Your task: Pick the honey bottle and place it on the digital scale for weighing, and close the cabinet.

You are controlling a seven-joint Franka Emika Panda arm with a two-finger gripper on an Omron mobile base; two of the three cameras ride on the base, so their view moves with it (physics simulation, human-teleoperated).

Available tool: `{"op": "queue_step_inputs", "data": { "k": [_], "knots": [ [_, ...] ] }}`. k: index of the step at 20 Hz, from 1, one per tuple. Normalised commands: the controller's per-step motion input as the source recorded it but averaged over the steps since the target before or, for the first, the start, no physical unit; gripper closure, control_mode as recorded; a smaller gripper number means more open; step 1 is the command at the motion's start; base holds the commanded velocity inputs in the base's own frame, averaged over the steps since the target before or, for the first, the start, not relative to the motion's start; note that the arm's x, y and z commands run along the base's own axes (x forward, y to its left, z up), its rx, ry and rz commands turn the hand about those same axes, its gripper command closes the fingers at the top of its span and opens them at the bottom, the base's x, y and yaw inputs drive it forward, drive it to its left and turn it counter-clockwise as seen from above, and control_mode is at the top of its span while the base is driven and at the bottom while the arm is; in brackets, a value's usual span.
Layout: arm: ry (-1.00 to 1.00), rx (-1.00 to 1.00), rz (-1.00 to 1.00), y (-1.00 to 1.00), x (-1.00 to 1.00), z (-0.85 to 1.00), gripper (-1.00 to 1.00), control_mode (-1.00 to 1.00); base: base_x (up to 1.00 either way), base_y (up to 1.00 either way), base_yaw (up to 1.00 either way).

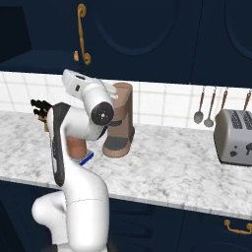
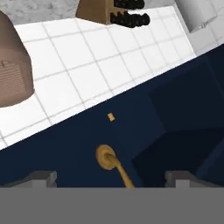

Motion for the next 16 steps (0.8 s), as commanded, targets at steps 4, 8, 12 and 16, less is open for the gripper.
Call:
{"op": "queue_step_inputs", "data": {
  "k": [4, 8, 12, 16],
  "knots": [
    [0.23, -0.42, 0.01, 0.53, -0.09, 0.16, -1.00, -1.00, 0.00, 0.00, 0.00],
    [-0.18, -0.33, 0.12, 0.84, -0.38, -0.57, -1.00, -1.00, 0.00, 0.00, 0.00],
    [-0.40, 0.04, 0.11, 1.00, 0.00, -1.00, -1.00, -1.00, 0.00, 0.00, 0.00],
    [-0.20, 0.15, 0.11, 0.97, 0.05, -1.00, -1.00, -1.00, 0.00, 0.00, 0.00]
  ]
}}
